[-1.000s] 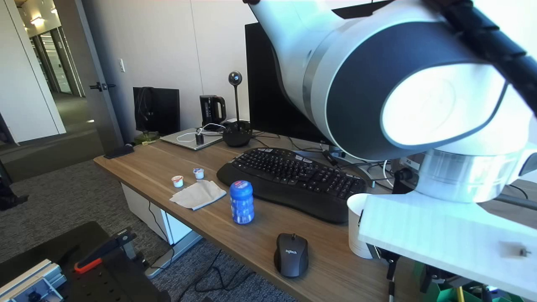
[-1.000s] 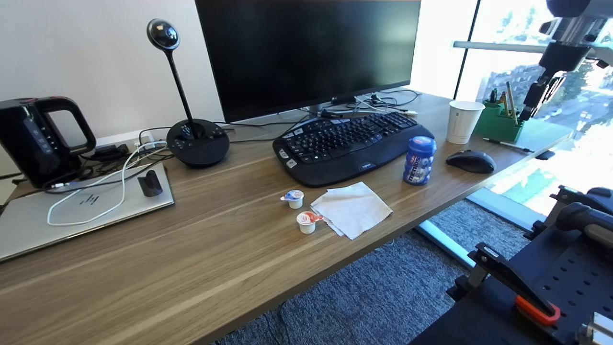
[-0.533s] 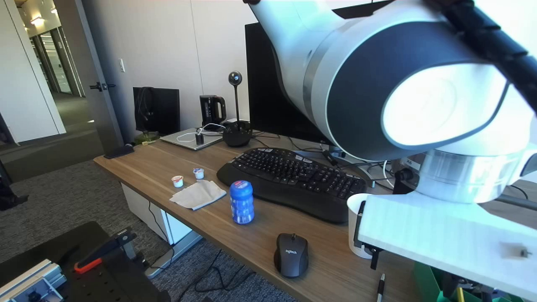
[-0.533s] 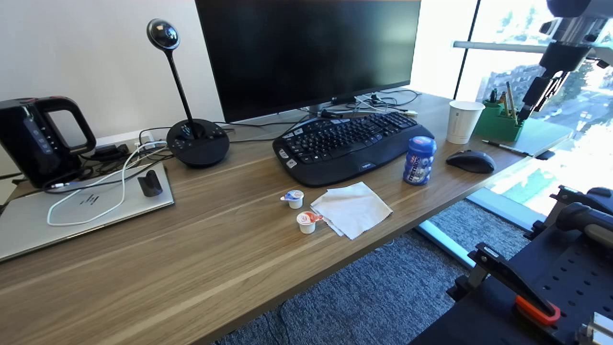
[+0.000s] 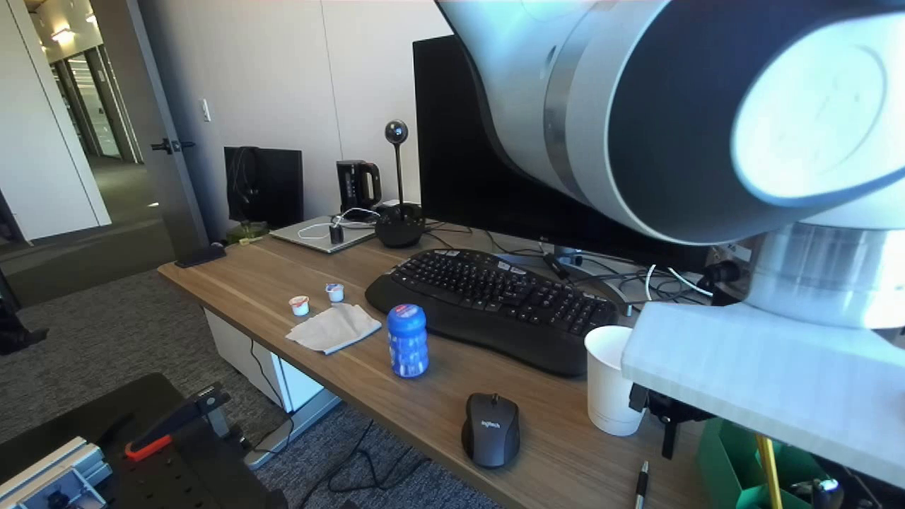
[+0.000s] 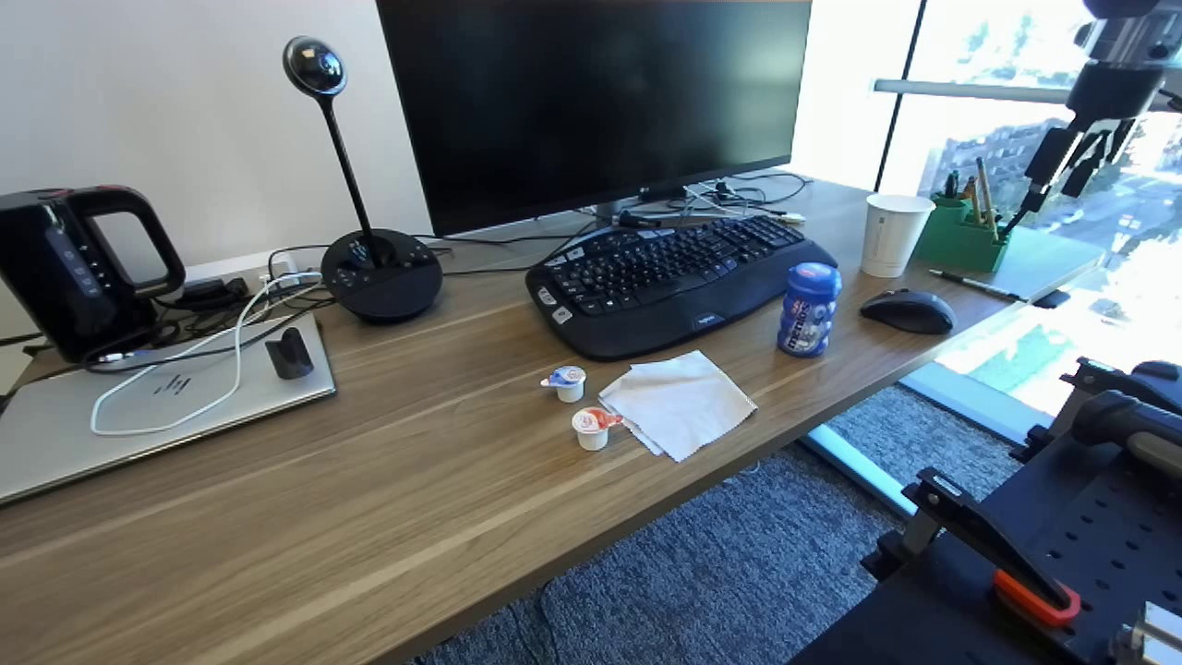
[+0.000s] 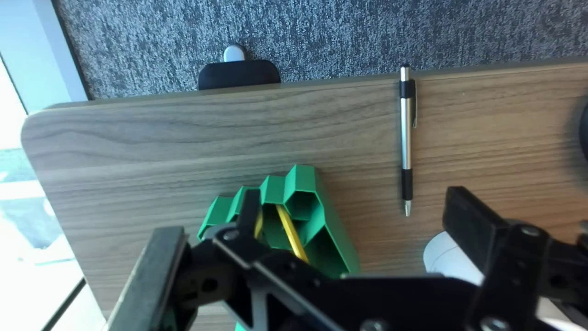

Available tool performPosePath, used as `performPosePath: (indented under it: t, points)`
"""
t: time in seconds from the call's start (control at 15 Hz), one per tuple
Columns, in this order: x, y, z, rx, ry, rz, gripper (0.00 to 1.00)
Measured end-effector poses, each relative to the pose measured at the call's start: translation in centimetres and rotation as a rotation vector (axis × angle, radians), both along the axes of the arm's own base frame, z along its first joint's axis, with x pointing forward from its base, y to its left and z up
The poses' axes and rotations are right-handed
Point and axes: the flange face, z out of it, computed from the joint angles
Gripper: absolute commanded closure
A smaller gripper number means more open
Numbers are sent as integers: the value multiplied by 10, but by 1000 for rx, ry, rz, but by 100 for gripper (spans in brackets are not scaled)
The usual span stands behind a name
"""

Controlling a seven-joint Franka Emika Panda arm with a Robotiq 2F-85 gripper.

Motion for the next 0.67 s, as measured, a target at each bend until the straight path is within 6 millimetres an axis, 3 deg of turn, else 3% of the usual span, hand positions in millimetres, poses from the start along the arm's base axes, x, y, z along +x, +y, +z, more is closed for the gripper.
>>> performPosePath:
  t: [0.33,0.67]
  points:
    - [-10,-11,27,-42,85,-115,0]
    - [-18,-8,51,-15,134,-168,0]
